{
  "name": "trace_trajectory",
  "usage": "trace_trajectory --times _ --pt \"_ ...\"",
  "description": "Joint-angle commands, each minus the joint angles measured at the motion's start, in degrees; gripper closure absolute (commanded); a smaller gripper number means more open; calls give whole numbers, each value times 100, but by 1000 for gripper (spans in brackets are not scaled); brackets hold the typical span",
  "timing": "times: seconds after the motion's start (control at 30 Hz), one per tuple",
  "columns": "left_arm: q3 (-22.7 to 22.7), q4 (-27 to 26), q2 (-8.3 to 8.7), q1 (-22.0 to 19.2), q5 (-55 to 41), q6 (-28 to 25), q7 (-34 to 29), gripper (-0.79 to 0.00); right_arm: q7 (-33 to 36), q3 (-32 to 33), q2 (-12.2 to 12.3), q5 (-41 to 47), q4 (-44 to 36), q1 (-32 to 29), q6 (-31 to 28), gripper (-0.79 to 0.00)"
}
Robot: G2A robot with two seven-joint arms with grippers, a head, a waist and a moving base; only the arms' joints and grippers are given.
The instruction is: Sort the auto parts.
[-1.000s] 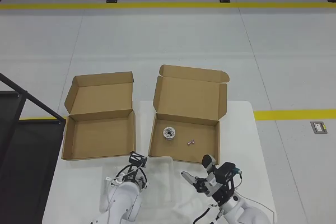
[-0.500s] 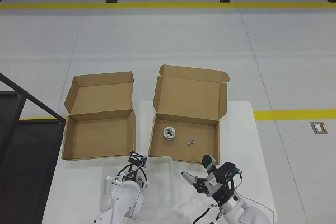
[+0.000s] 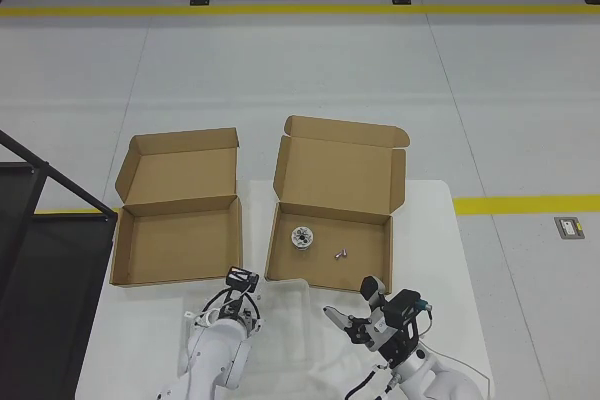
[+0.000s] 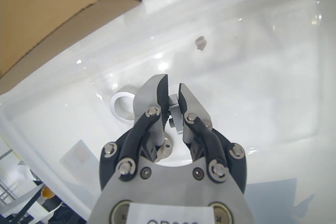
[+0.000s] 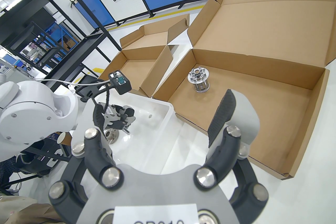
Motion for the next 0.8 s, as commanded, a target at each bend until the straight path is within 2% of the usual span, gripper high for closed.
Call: trace_trajectory --times 0.0,0.13,0.4,0.63,0.77 --pt "-278 -327 33 177 -211 -148 75 0 0 0 0 0 0 0 0 -785" --pt "-810 -850 92 520 -708 -466 266 0 0 0 0 0 0 0 0 -785" --pt "-2011 -1726 214 1277 -2090 -1469 823 0 0 0 0 0 0 0 0 -785" --pt "-3127 -1767 283 1660 -3818 -2252 1418 0 0 0 0 0 0 0 0 -785" --pt "-3216 -1738 287 1692 -3978 -2321 1491 0 0 0 0 0 0 0 0 -785"
